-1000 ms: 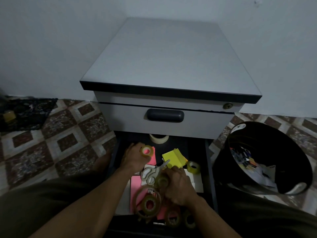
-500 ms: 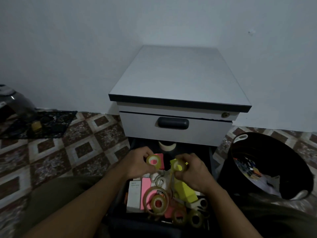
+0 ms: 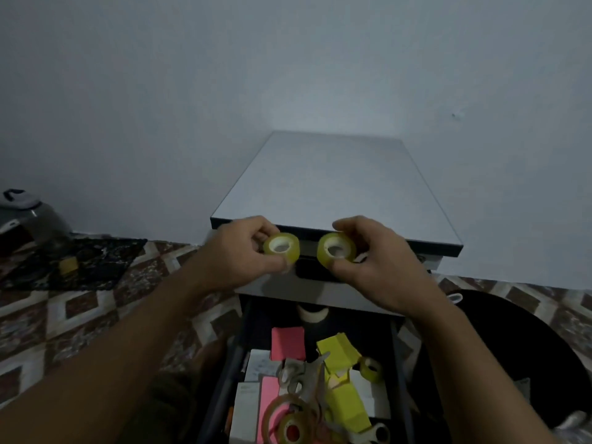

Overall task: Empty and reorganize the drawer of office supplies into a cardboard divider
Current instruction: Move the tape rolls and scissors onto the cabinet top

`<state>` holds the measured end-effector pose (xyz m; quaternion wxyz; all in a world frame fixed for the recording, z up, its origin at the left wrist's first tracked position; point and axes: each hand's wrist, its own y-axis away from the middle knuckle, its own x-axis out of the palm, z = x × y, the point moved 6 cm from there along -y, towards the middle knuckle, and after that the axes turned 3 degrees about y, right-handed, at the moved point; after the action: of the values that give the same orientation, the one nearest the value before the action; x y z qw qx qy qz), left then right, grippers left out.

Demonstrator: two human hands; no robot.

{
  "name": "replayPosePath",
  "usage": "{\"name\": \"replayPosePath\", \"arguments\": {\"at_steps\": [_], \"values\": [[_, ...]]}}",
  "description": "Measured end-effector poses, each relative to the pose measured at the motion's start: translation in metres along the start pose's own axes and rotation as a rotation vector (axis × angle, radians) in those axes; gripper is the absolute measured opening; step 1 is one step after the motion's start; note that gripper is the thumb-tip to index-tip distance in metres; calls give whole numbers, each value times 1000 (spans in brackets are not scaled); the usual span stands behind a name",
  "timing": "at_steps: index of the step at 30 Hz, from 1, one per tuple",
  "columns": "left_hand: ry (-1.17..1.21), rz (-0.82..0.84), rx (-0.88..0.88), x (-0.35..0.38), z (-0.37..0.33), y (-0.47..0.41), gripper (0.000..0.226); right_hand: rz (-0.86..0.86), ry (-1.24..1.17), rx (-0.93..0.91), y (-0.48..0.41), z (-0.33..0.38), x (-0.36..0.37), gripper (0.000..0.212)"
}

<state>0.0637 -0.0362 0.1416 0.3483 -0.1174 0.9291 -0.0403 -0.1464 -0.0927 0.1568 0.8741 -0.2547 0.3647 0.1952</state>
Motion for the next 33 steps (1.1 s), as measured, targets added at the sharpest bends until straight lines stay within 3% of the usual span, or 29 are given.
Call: {"name": "replayPosePath", "arguments": {"at_steps": [6, 13, 33], "values": [[-80, -179, -35, -34, 4, -58, 34, -28, 50, 17, -78, -7, -7, 53], [-159, -167, -106, -46, 30, -118, 31, 66, 139, 49, -143, -27, 18, 54], [-69, -299, -92, -54, 57, -109, 49, -79, 106, 117, -136, -41, 19, 60]]}}
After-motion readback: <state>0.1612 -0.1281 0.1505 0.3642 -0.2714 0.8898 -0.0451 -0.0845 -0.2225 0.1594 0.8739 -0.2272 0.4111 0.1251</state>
